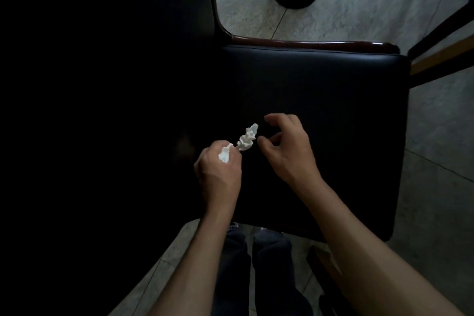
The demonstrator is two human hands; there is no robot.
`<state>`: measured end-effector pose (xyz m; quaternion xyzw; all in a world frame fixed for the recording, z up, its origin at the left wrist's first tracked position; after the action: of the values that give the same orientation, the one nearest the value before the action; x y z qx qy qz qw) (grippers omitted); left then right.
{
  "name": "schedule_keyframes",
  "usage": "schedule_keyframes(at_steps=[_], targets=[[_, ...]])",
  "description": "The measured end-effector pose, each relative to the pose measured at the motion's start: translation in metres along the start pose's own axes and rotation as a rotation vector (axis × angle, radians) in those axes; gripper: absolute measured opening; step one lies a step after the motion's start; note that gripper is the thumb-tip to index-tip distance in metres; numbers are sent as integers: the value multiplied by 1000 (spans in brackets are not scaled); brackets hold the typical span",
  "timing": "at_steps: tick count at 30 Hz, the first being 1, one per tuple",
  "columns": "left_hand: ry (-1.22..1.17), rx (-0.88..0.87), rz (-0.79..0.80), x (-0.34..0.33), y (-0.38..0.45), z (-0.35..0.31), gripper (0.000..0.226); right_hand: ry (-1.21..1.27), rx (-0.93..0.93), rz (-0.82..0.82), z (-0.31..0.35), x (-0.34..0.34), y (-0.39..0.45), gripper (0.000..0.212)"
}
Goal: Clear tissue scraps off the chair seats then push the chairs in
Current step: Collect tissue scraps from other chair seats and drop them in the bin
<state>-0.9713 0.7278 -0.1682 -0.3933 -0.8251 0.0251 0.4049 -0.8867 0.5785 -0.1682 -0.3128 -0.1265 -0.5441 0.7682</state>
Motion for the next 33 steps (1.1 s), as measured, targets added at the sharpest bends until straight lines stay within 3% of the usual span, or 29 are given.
schedule_keyframes(at_steps=[6,14,26,33], targets=[[59,-7,-31,5,-2,3,15,-330,99,111,13,-34,6,64],[60,29,-4,3,-3,7,17,-432,133,100,11,-52,7,31],[46,36,48,5,-8,-4,19,-105,-54,57,-4,-25,4,11],[44,-59,80,32,-25,-53,14,29,-60,17,36,20,-29,6]])
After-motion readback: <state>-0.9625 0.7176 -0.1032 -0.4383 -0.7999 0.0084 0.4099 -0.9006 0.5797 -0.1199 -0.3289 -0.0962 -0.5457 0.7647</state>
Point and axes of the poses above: each hand's wrist, its own y-axis towards the middle knuckle, its own x-axis out of the back of the hand, z = x × y, the point moved 6 cm from there along y, towards the middle knuckle
